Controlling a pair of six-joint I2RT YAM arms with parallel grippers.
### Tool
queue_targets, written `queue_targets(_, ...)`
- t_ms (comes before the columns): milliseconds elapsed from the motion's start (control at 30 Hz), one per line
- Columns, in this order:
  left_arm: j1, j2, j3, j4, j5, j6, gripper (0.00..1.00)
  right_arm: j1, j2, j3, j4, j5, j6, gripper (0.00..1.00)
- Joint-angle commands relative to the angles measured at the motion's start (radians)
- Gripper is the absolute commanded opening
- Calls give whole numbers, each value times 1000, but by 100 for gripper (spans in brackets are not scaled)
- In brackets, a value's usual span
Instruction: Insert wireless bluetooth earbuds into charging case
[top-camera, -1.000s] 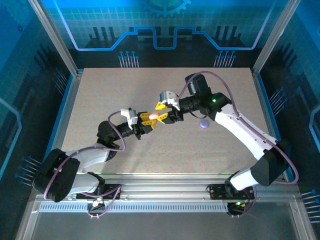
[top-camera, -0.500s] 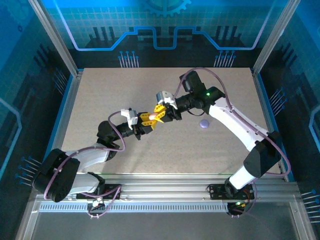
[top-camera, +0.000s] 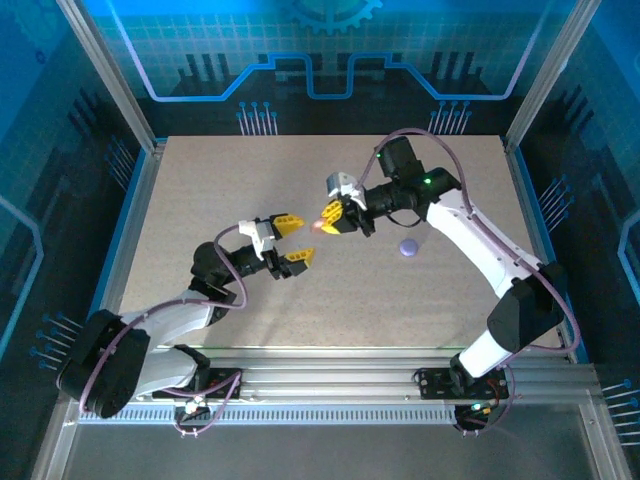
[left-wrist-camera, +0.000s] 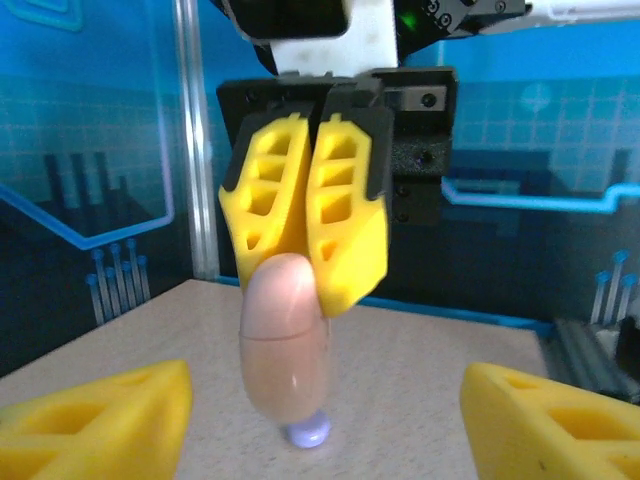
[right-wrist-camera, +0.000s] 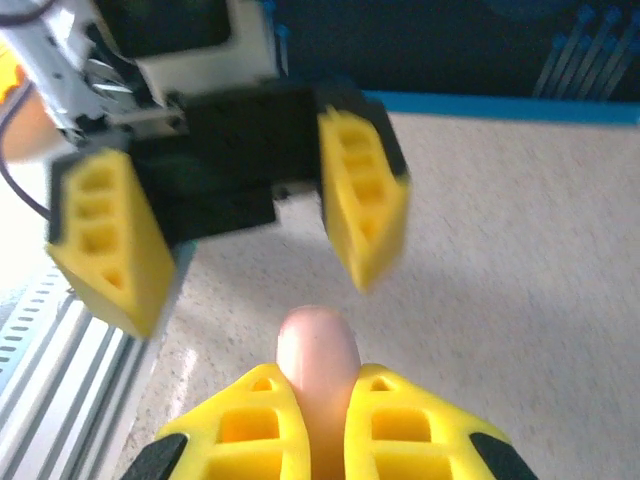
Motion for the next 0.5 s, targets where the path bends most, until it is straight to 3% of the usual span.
queue_targets(0, -1, -69, -23, -145, -123, 104, 77, -46, 21, -33, -22, 74, 73, 7)
queue_targets(267, -2, -174, -31, -379, -462, 132, 80, -120, 179, -44, -6, 247, 255, 7)
queue_targets(467, -1, -214, 14, -598, -640, 119, 80, -153, 329, -8, -14, 327, 359, 10)
